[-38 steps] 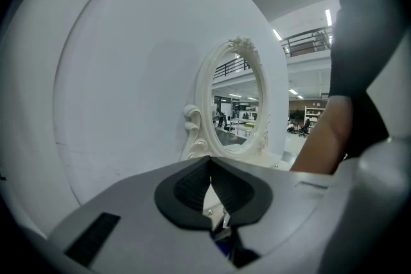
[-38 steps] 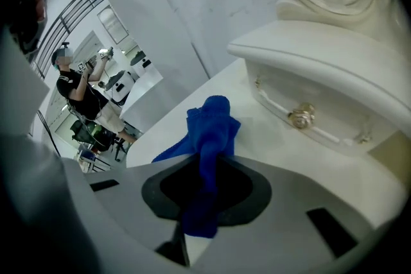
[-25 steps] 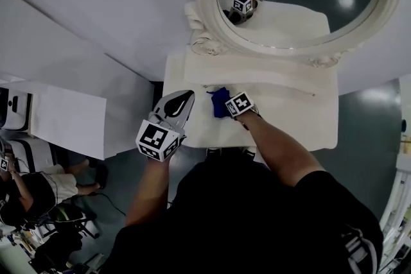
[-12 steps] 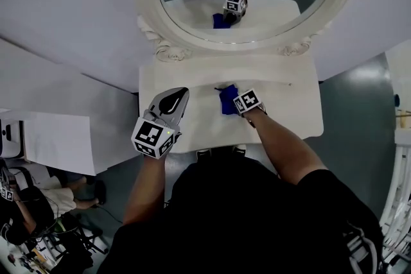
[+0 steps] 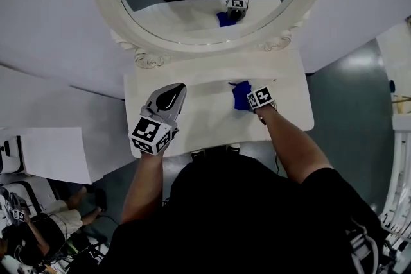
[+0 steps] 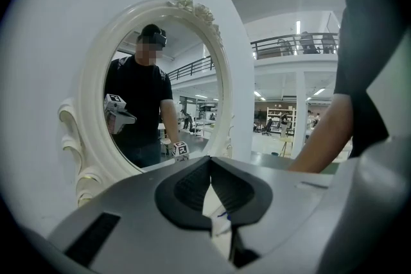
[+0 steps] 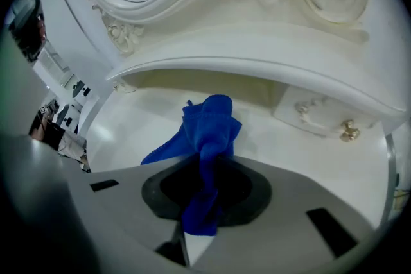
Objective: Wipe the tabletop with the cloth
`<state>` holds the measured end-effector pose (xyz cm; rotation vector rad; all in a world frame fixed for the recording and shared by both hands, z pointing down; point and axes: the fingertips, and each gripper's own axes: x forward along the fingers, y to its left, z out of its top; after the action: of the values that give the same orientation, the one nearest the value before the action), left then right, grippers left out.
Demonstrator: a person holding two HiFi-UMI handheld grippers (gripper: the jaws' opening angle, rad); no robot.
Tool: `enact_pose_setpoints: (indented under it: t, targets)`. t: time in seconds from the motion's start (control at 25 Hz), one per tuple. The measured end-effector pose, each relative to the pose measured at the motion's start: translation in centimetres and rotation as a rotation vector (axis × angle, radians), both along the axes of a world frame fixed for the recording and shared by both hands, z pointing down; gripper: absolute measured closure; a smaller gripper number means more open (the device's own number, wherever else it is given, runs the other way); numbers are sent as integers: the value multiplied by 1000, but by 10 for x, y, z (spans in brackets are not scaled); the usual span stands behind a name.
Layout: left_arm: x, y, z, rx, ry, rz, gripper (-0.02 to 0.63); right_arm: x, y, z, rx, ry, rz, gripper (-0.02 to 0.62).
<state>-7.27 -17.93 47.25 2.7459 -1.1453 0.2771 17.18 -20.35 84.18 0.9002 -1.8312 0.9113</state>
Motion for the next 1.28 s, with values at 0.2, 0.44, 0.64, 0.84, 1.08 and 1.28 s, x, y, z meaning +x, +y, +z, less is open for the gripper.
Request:
enact_pose_setpoints:
  t: [0.2, 0.44, 0.64, 0.84, 1.08, 1.28]
  targets:
    - [24, -8, 1, -4, 3, 23, 597, 63, -6, 0, 4, 34, 71, 538]
    - [47, -13, 6, -16, 5, 44, 597, 145, -6, 0, 5, 83, 181, 538]
    - [59, -14, 9, -21, 4, 57, 597, 186, -2, 0, 10, 97, 245, 538]
    - [57, -15, 8, -20, 1, 39, 597, 215, 3, 0, 11, 109, 293, 538]
    - [44, -10, 6, -19, -1, 11, 597, 229, 7, 0, 23, 139, 331, 538]
    - [35, -3, 7, -22, -3, -4, 597, 231, 6, -1, 25, 160, 331, 537]
